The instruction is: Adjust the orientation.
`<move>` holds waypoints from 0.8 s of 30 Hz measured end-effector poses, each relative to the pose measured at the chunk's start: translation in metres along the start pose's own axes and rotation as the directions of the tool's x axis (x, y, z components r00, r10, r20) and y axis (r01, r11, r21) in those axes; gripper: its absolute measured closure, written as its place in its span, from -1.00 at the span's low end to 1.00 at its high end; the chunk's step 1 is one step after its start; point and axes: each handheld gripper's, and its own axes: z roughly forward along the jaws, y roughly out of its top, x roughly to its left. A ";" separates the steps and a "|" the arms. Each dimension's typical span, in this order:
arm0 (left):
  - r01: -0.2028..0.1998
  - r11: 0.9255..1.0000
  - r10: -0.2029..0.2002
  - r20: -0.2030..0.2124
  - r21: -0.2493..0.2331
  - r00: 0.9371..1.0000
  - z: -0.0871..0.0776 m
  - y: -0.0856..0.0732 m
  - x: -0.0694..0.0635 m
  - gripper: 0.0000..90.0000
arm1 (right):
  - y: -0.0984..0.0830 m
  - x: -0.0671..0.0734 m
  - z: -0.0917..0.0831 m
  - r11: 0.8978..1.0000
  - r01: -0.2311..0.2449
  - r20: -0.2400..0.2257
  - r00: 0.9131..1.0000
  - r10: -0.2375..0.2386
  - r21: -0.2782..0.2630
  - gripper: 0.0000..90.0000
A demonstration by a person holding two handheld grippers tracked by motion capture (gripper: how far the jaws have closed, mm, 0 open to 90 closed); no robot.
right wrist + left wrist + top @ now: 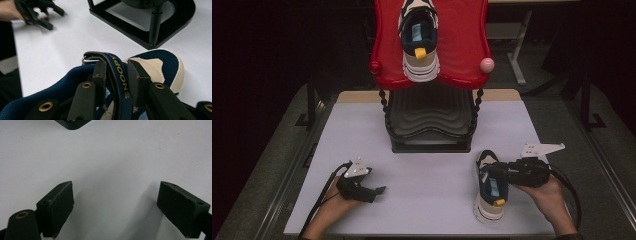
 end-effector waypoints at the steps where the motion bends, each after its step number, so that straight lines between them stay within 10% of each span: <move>1: 0.000 1.000 0.000 0.000 0.000 1.000 0.000 0.000 0.000 -0.71 | 0.000 -0.001 -0.001 1.000 0.000 0.001 1.000 0.000 -0.006 0.56; 24: 0.001 1.000 -0.001 0.000 0.000 1.000 0.000 0.000 0.000 -0.71 | 0.054 -0.013 -0.052 0.979 0.039 0.008 0.999 -0.038 -0.201 0.61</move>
